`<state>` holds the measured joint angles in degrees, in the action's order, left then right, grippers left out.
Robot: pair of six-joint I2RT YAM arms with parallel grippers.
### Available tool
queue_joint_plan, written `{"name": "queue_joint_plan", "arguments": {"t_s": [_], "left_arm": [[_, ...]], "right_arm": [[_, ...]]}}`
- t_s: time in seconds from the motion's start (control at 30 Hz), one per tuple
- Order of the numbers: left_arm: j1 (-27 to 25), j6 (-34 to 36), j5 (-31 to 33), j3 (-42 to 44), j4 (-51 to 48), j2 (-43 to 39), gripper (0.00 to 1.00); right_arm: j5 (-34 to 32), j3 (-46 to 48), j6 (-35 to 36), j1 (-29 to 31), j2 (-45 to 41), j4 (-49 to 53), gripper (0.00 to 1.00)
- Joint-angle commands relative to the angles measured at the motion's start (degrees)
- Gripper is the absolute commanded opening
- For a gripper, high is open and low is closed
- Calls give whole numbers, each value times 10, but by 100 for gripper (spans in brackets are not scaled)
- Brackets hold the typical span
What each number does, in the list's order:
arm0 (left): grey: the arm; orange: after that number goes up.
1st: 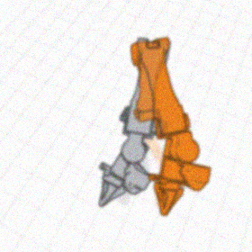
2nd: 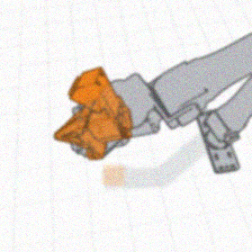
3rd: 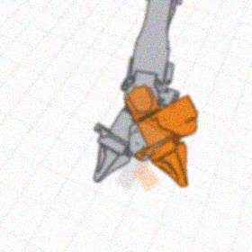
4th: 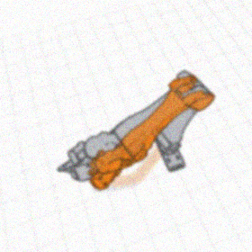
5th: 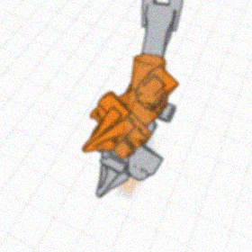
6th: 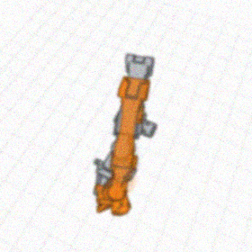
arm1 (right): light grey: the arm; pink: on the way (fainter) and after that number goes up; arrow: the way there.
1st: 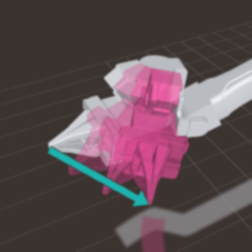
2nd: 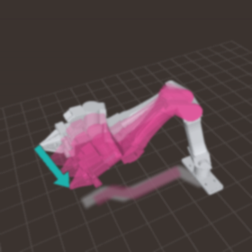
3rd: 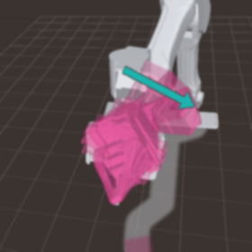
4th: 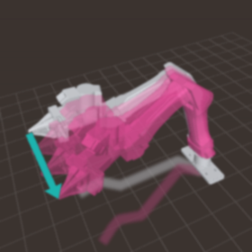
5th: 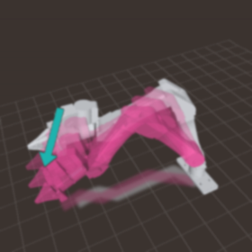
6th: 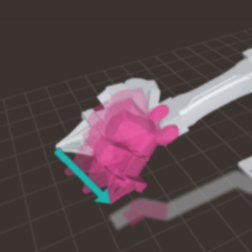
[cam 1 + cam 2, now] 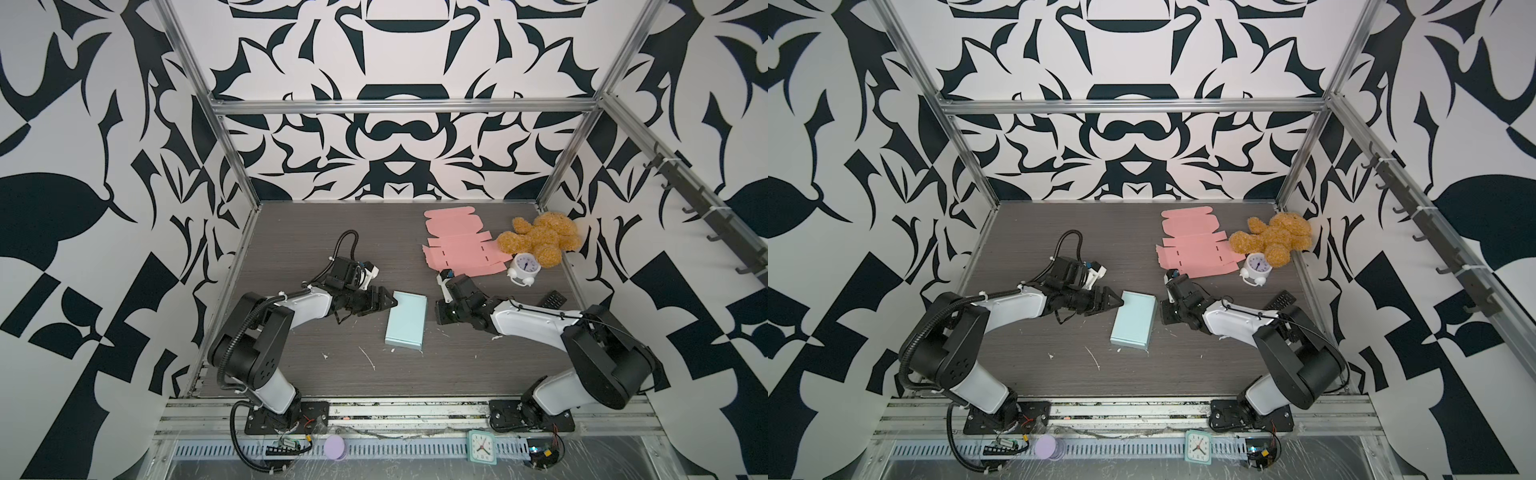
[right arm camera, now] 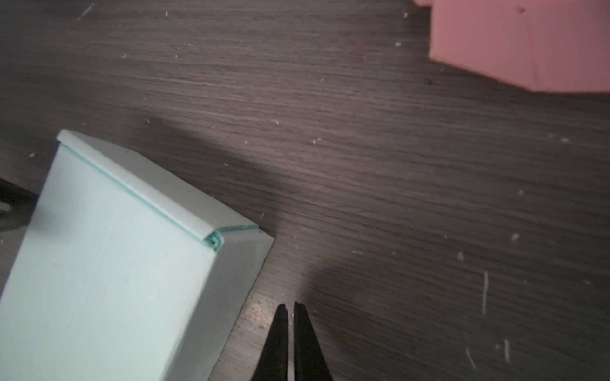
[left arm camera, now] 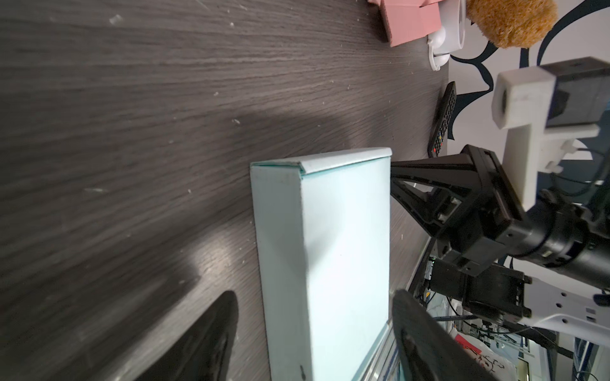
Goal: Fold the paper box
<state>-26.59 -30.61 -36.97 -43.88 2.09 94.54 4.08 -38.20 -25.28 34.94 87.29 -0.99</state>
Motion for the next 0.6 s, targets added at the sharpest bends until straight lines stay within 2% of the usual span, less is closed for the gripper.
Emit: {"name": "queue_joint_plan", "arguments": {"t_s": [0.0, 0.57], "left_arm": [[4, 5, -16, -20, 21, 21, 77], [1, -42, -60, -56, 101, 98, 76]], "right_arm": [[14, -24, 6, -4, 11, -26, 8], [38, -38, -3, -7, 66, -70, 6]]}}
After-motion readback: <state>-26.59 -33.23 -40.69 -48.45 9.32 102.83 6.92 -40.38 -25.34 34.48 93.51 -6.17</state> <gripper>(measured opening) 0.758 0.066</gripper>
